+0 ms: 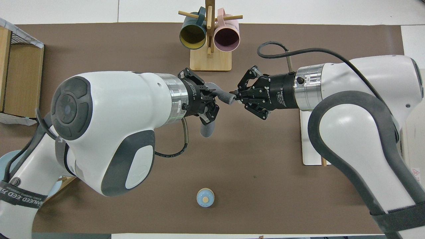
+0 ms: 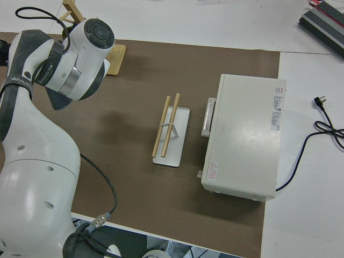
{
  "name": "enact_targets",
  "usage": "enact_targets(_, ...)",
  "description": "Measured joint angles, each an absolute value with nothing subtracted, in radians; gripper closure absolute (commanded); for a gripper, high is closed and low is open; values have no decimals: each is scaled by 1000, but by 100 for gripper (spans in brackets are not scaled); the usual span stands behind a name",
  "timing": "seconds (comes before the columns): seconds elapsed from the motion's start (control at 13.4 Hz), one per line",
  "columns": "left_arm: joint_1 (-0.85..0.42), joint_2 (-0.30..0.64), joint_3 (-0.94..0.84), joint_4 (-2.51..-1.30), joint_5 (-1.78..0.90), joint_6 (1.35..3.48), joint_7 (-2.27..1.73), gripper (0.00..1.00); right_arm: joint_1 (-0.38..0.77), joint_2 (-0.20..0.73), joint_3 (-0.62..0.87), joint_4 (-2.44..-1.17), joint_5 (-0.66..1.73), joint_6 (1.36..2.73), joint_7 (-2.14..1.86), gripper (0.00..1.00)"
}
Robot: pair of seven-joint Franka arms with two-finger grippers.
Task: Fold towel and hang on rack
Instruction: 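Carry the towel with the right gripper while the left gripper withdraws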
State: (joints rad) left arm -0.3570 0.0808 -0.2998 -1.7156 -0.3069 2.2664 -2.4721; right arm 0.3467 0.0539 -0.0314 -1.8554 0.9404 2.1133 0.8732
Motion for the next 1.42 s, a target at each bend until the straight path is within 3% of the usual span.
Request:
enact_targets(0.07,-357,80,-300,-1717,-306,2267,-2472,40,347,54,-31,-1855,940,2113,872,100)
enact_targets(0.15,-358,79,-300,-1721,-297,2268,-2472,0,347,54,-31,-1855,939,2113,869,100)
enact_targets(0.45,-370,59,-302,-1765,-254,2291,-2466,0,347,54,-31,-1855,885,2095,799,100)
enact_targets(0.75,-365,48,-292,-1784,-252,2299,-2425,0,325,52,-38,-1857,575,1952,541,100)
enact_targets(1.12,-274,44,-285,-1817,-248,2300,-2195,0,125,27,-49,-1948,313,1908,136,100)
enact_targets(1.42,-149,28,-280,-1864,-248,2298,-1856,0,32,15,-50,-1960,113,1906,-18,100)
